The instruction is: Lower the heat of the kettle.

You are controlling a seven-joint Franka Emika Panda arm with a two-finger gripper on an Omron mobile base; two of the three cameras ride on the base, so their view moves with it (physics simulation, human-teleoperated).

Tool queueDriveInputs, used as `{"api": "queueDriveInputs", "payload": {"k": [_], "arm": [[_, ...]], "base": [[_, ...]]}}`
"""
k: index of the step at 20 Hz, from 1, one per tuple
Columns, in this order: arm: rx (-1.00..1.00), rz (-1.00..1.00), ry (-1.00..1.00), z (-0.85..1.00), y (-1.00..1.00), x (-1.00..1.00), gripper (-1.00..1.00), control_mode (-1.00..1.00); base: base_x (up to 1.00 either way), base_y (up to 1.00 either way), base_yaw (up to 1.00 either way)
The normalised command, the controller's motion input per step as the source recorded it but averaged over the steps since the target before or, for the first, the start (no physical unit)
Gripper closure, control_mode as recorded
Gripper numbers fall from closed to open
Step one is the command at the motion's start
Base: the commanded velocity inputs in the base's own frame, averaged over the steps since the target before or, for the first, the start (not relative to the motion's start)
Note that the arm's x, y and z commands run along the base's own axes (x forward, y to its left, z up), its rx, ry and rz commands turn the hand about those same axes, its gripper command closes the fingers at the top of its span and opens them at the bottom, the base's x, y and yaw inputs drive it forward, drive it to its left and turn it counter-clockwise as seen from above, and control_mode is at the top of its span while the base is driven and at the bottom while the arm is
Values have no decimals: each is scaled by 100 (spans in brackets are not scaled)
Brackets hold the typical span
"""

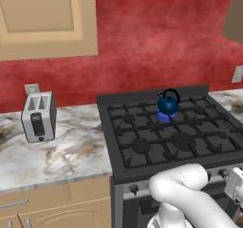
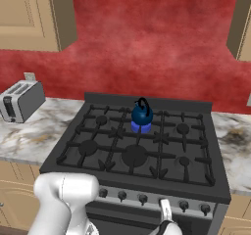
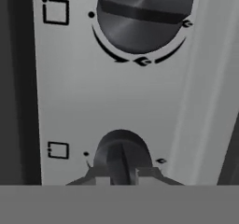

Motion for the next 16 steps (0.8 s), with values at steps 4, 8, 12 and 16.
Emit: {"api": "queueDriveInputs", "payload": {"k": [4,8,12,16], "arm": [[21,0,0,0,0,0,100,-100],[23,0,0,0,0,0,100,-100],[26,0,0,0,-1,0,100,-100],[25,0,0,6,-1,0,100,-100]], "base": [[0,0,0],[0,0,0],[0,0,0],[0,0,0]]}}
